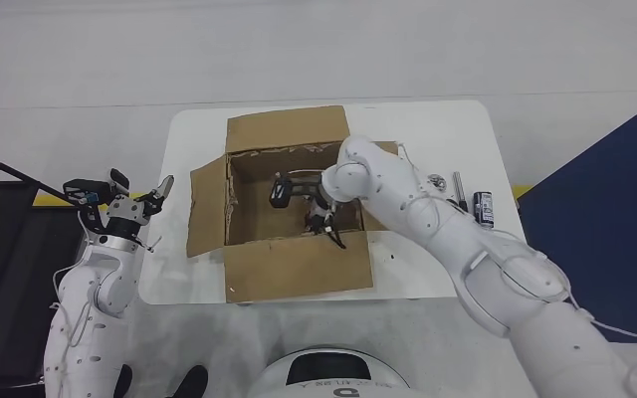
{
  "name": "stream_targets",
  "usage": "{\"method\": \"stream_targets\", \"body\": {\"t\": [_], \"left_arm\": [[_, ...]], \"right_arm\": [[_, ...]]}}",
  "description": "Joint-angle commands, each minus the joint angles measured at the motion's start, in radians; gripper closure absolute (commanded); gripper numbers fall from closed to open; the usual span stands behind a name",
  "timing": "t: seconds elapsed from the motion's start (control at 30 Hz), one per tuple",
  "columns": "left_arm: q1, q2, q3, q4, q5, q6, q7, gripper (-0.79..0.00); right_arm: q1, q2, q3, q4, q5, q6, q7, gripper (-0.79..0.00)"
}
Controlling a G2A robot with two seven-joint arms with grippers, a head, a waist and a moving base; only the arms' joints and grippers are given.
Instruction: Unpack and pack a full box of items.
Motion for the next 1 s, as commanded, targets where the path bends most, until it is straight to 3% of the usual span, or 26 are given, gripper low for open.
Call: {"method": "stream_targets", "body": {"t": [0.0, 0.23, 0.3, 0.33, 0.37, 0.5, 0.73, 0.97], "left_arm": [[0.0, 0.0, 0.0, 0.0, 0.0, 0.0, 0.0, -0.785], [0.0, 0.0, 0.0, 0.0, 0.0, 0.0, 0.0, -0.785], [0.0, 0.0, 0.0, 0.0, 0.0, 0.0, 0.0, -0.785], [0.0, 0.0, 0.0, 0.0, 0.0, 0.0, 0.0, -0.785], [0.0, 0.0, 0.0, 0.0, 0.0, 0.0, 0.0, -0.785], [0.0, 0.0, 0.0, 0.0, 0.0, 0.0, 0.0, -0.785], [0.0, 0.0, 0.0, 0.0, 0.0, 0.0, 0.0, -0.785], [0.0, 0.0, 0.0, 0.0, 0.0, 0.0, 0.0, -0.785]], "right_arm": [[0.009, -0.003, -0.04, 0.019, 0.02, -0.008, -0.008, -0.785], [0.037, -0.013, -0.149, 0.044, 0.032, -0.039, -0.039, -0.785], [0.04, -0.019, -0.168, 0.05, 0.021, -0.05, -0.05, -0.727], [0.041, -0.022, -0.174, 0.056, 0.016, -0.058, -0.058, -0.585], [0.043, -0.025, -0.177, 0.067, 0.007, -0.06, -0.063, -0.496], [0.044, -0.042, -0.184, 0.095, -0.034, -0.047, -0.101, -0.366], [0.049, -0.055, -0.171, 0.125, -0.1, -0.013, -0.211, -0.339], [0.044, -0.026, -0.115, 0.105, -0.117, -0.03, -0.335, -0.363]]}}
